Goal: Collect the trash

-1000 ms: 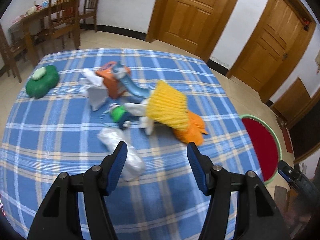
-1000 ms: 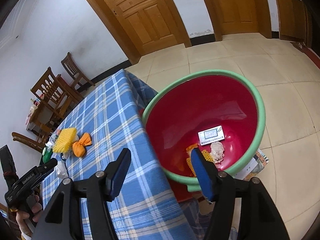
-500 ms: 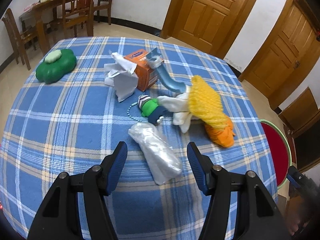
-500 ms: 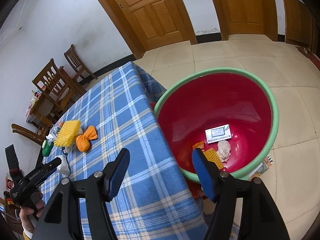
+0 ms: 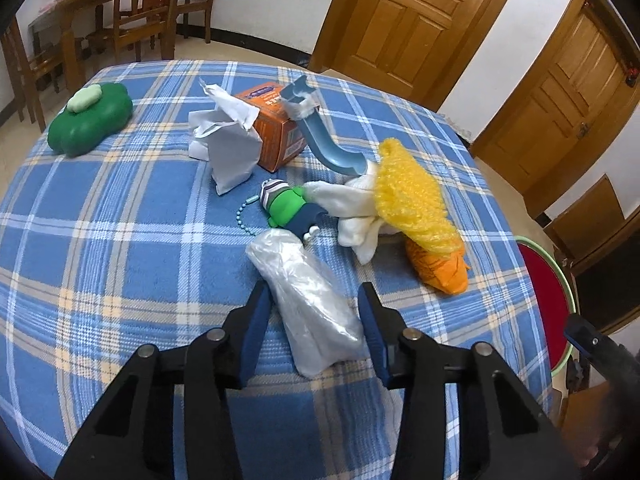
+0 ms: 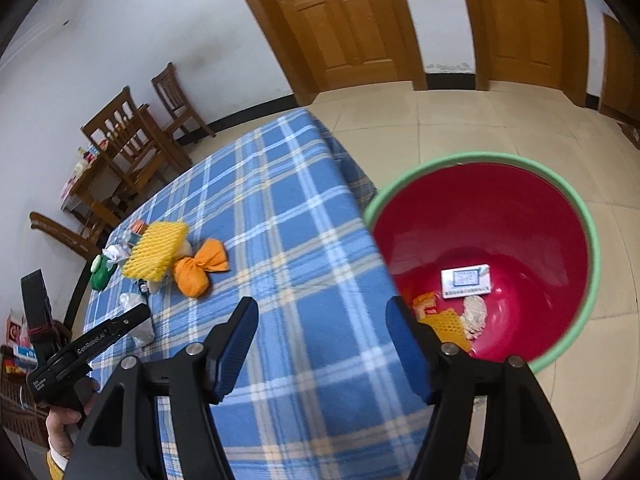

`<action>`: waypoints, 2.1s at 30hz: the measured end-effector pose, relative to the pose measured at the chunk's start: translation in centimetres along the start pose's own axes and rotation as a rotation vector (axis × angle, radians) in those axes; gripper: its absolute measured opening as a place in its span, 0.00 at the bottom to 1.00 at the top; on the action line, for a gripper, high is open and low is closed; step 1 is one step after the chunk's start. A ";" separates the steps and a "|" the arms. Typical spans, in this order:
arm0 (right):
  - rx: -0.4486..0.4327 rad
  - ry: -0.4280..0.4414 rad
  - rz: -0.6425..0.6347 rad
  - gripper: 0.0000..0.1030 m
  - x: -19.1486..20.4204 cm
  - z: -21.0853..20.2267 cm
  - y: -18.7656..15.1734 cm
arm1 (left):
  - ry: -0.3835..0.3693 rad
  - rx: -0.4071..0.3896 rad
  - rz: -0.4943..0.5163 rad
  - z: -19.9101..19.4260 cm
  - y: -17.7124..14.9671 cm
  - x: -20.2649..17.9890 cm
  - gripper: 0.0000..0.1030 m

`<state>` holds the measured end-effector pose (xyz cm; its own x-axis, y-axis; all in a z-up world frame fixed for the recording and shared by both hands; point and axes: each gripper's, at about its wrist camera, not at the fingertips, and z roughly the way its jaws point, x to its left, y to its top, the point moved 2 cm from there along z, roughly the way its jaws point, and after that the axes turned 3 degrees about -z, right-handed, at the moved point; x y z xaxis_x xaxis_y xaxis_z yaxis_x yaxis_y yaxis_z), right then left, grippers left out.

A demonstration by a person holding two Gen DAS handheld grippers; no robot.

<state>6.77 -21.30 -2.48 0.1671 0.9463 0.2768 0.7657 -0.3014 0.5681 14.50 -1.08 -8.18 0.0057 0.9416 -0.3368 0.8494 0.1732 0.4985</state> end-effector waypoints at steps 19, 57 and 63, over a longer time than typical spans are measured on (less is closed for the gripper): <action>0.086 0.107 -0.174 0.68 7.5 5.1 1.8 | 0.020 -0.084 -0.060 -3.4 1.0 2.2 0.39; 0.123 0.201 -0.267 0.24 9.6 6.4 -0.1 | 0.016 -0.109 -0.068 -5.4 0.3 0.7 0.39; 0.086 0.200 -0.213 0.24 7.3 4.1 -0.1 | -0.012 -0.110 -0.022 -6.0 0.1 -1.6 0.39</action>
<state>10.41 -13.92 -3.69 -0.1223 0.9427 0.3105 0.8215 -0.0794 0.5647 11.36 -0.83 -2.81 -0.0055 0.9336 -0.3583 0.7861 0.2255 0.5755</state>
